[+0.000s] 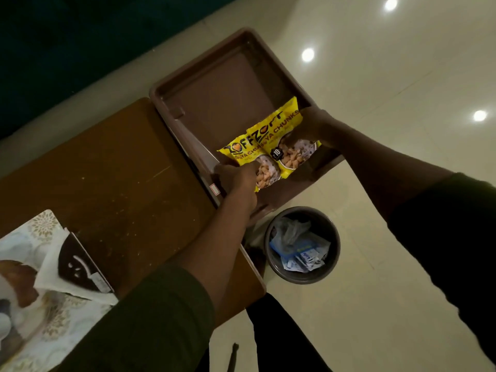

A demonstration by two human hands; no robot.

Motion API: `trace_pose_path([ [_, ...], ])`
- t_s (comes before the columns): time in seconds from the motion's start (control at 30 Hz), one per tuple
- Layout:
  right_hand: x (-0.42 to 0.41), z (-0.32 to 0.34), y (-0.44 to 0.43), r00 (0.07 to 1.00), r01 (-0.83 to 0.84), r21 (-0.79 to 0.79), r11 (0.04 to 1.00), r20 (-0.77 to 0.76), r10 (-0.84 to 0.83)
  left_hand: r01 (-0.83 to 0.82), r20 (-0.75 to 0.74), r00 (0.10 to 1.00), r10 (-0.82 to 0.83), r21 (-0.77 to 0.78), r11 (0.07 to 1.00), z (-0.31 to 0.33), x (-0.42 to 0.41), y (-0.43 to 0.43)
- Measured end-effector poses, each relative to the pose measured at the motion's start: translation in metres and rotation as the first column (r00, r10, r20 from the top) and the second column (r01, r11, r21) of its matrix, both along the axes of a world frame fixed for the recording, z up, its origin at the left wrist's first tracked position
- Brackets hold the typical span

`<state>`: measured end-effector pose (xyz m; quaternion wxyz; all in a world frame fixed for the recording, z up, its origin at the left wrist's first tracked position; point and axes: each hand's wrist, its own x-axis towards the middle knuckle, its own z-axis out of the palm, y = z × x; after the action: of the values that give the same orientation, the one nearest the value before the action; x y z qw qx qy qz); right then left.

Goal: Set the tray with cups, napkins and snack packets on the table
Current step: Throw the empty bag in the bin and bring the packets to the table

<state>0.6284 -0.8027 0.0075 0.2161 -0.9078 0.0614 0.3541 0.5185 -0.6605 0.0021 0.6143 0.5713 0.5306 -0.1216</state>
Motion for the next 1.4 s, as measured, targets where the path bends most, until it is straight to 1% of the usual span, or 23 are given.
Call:
trace_pose_path([
  [0.07,0.002,0.003,0.002,0.999,-0.019,0.026,0.999,-0.042,0.02,0.09,0.044,0.995,-0.089,-0.004,0.996,0.0,-0.002,-0.005],
  [0.13,0.0,0.007,0.002,0.997,0.003,0.084,0.996,-0.076,0.003,0.139,0.062,0.988,-0.14,0.019,0.99,0.002,-0.001,-0.007],
  [0.27,-0.007,0.011,-0.002,0.998,-0.042,0.072,0.996,-0.052,0.046,0.212,0.079,0.975,-0.209,-0.028,0.977,0.002,-0.002,-0.004],
  [0.4,-0.01,0.019,-0.005,0.997,0.076,0.143,0.987,-0.015,-0.074,0.22,0.129,0.967,-0.218,-0.002,0.975,0.001,-0.005,0.013],
  [0.47,-0.011,0.024,-0.005,0.986,0.149,0.14,0.979,0.055,-0.158,0.198,0.162,0.967,-0.199,0.021,0.98,0.005,-0.005,0.024],
  [0.57,-0.014,0.031,0.005,0.94,0.247,0.233,0.94,0.176,-0.291,0.164,0.202,0.962,-0.183,0.108,0.981,0.018,0.002,0.04],
  [0.63,-0.016,0.038,0.021,0.902,0.299,0.302,0.905,0.22,-0.371,0.118,0.238,0.959,-0.155,0.163,0.98,0.031,0.007,0.055],
  [0.67,-0.015,0.043,0.029,0.889,0.313,0.331,0.89,0.228,-0.397,0.093,0.257,0.957,-0.134,0.165,0.982,0.036,0.01,0.063],
  [0.77,-0.016,0.055,0.062,0.881,0.279,0.408,0.87,0.252,-0.401,0.017,0.31,0.949,-0.053,0.12,0.993,0.053,0.011,0.099],
  [0.87,-0.02,0.069,0.1,0.86,0.232,0.48,0.846,0.306,-0.409,-0.04,0.351,0.936,-0.009,0.134,0.99,0.066,0.002,0.14],
  [1.0,-0.033,0.079,0.16,0.846,0.153,0.546,0.824,0.358,-0.395,-0.105,0.418,0.907,0.049,0.113,0.988,0.074,-0.029,0.196],
  [1.03,-0.038,0.08,0.174,0.847,0.128,0.553,0.823,0.371,-0.381,-0.12,0.417,0.907,0.06,0.121,0.985,0.075,-0.038,0.208],
  [1.1,-0.052,0.079,0.208,0.865,0.066,0.579,0.813,0.372,-0.336,-0.158,0.402,0.913,0.072,0.186,0.97,0.074,-0.061,0.237],
  [1.2,-0.075,0.08,0.255,0.918,0.019,0.6,0.8,0.307,-0.252,-0.199,0.372,0.925,0.079,0.296,0.934,0.072,-0.095,0.277],
  [1.3,-0.098,0.082,0.303,0.923,-0.017,0.592,0.805,0.318,-0.214,-0.273,0.368,0.917,0.151,0.306,0.912,0.073,-0.127,0.321],
  [1.4,-0.123,0.088,0.346,0.913,-0.047,0.585,0.81,0.354,-0.202,-0.317,0.376,0.909,0.18,0.342,0.884,0.078,-0.154,0.364],
])
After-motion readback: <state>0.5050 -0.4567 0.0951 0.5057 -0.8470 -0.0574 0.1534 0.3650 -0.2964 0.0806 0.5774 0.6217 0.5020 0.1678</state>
